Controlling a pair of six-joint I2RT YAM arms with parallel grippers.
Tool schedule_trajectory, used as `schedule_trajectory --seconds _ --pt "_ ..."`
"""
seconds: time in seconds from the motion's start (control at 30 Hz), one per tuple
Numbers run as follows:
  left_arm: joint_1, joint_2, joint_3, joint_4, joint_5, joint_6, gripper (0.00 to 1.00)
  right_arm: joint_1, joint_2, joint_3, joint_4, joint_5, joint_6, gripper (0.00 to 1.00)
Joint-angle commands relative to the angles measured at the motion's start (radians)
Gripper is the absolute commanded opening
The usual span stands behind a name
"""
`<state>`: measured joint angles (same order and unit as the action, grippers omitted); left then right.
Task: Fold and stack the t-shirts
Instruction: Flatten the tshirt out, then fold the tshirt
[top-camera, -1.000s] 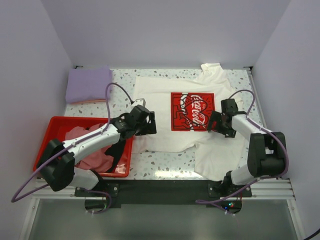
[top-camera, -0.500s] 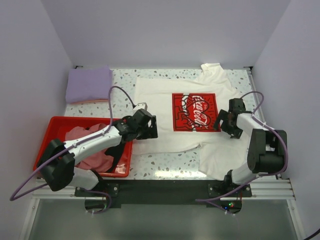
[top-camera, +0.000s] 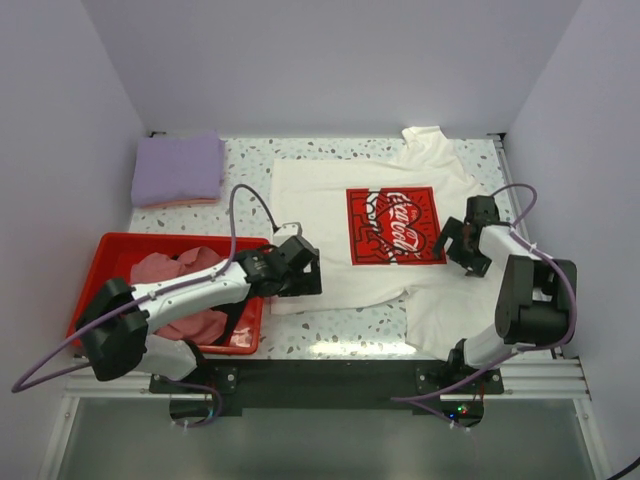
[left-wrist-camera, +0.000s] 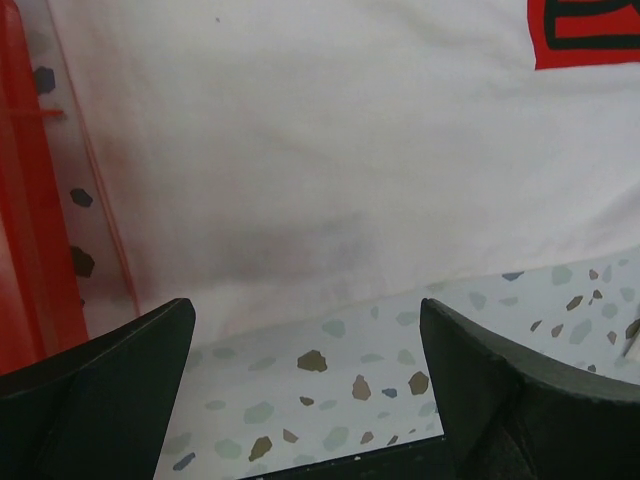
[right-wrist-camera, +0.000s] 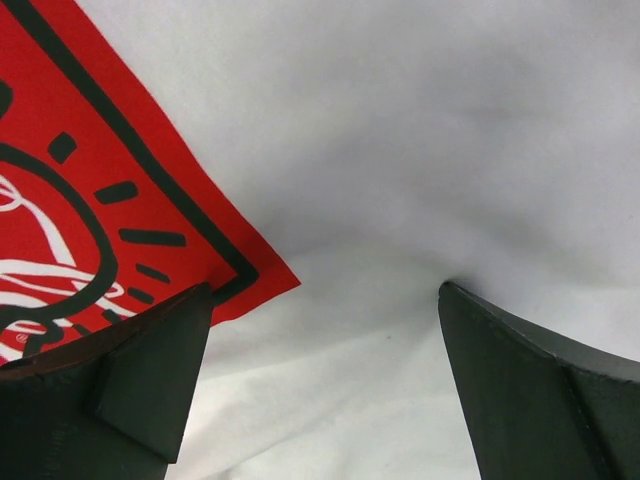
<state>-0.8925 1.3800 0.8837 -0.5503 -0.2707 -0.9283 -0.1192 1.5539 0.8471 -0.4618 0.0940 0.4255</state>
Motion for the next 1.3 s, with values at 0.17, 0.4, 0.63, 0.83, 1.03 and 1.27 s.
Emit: schedule_trajectory --seconds 0.17,0.4,0.63,0.83,1.03,1.27 --pt "-0.164 0.011 -0.012 -0.181 -0.142 -0.294 0.98 -0.007 -0.179 0.024 0.006 -0.137 -0.011 0.99" --pt "-0.204 0.077 -0.035 -0.183 -0.179 -0.474 0.89 -0.005 -0.336 0.007 -0.015 -0.200 -0.024 0.99" --pt "-0.204 0.134 -0.052 -0.155 -0.156 -0.581 0.88 -0.005 -0.339 -0.005 -0.011 -0.223 -0.027 0.99" --pt "-0.200 0.149 -0.058 -0.158 -0.199 -0.681 0.88 -0.005 -0.342 -0.013 0.002 -0.238 -0.028 0.99" --pt "-0.126 0.192 -0.081 -0.082 -0.128 -0.647 0.87 -0.005 -0.353 -0.029 0.022 -0.244 -0.025 0.99" --pt "-0.123 0.188 -0.086 -0.082 -0.153 -0.667 0.73 -0.005 -0.344 -0.037 0.038 -0.249 -0.025 0.99"
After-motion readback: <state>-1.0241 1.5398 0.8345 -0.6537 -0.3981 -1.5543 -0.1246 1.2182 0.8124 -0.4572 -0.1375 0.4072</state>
